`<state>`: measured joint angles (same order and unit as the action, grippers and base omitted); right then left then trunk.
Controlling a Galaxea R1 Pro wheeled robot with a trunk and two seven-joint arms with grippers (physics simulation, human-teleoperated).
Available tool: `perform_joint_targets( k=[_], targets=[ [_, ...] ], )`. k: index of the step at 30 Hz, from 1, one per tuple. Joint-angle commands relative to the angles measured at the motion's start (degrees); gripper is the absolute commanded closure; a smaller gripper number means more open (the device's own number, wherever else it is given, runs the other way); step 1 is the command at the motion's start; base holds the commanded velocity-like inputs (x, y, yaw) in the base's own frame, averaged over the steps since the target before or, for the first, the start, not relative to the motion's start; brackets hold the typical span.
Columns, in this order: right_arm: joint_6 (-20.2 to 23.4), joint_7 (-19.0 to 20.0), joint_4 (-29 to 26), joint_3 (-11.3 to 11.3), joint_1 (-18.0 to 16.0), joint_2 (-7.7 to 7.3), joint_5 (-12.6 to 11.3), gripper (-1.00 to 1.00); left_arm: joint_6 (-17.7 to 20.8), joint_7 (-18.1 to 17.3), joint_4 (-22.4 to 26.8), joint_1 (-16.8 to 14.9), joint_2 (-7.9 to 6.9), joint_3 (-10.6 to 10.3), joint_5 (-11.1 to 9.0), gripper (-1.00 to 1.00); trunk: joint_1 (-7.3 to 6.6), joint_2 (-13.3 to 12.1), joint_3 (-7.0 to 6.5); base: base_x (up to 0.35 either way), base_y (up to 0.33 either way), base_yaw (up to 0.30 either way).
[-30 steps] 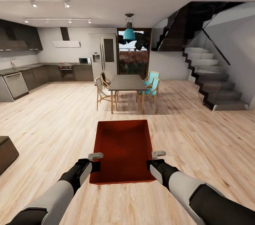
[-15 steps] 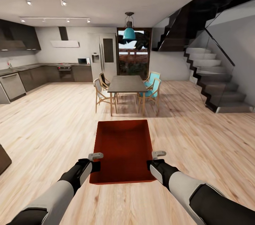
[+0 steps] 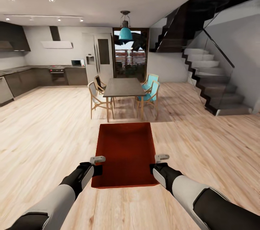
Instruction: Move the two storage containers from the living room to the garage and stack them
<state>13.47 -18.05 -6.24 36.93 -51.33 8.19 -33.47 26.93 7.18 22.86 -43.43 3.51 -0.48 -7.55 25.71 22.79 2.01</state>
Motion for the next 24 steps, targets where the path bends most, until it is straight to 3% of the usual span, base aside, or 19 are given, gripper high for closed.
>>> perform_joint_targets(
  k=[1,24],
  targets=[
    [0.4,-0.3,-0.3,0.2,-0.1,0.51,1.8,1.00,0.5,0.7,0.0,0.0,0.09,0.2,0.8,1.00,0.07,0.1,0.15,0.322,0.000,-0.258],
    [0.4,-0.2,-0.3,0.2,-0.1,0.51,1.8,1.00,0.5,0.7,0.0,0.0,0.09,0.2,0.8,1.00,0.07,0.1,0.63,0.322,0.000,-0.267]
  ],
)
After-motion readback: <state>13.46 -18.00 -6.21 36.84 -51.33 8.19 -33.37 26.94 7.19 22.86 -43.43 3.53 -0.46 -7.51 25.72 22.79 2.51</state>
